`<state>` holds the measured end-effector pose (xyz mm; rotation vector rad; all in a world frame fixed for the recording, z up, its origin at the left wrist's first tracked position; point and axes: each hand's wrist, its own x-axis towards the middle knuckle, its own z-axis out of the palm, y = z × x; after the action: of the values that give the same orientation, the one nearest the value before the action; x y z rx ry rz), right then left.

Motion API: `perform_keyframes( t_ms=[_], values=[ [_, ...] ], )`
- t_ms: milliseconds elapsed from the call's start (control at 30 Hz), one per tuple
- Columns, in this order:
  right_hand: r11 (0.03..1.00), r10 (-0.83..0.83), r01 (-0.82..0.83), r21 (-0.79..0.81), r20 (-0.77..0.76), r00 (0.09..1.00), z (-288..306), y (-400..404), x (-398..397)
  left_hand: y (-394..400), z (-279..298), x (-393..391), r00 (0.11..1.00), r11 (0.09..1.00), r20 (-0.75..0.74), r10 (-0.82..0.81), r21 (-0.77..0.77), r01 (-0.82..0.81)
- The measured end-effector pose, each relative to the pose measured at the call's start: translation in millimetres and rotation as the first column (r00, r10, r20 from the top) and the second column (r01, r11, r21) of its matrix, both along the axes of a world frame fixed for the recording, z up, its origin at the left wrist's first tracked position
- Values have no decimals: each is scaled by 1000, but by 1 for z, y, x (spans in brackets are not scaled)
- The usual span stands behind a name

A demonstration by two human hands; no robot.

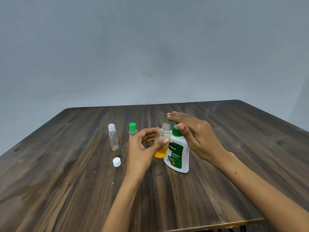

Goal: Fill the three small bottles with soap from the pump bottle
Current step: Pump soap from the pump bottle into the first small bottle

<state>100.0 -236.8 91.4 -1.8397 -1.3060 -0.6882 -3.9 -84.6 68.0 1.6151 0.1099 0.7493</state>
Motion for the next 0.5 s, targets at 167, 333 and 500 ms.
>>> perform_keyframes(
  t_ms=[167,333,500],
  values=[
    [1000,3,-3,14,-12,1000,-1,2,1,0,1,0,1000,1000,7,-3,-7,3],
    [999,18,-16,50,-37,999,-3,3,1,-2,0,0,1000,1000,6,-6,-13,6],
    [999,28,-26,43,-31,999,-2,2,4,-1,1,-1,1000,1000,10,-4,-7,4]
  ],
)
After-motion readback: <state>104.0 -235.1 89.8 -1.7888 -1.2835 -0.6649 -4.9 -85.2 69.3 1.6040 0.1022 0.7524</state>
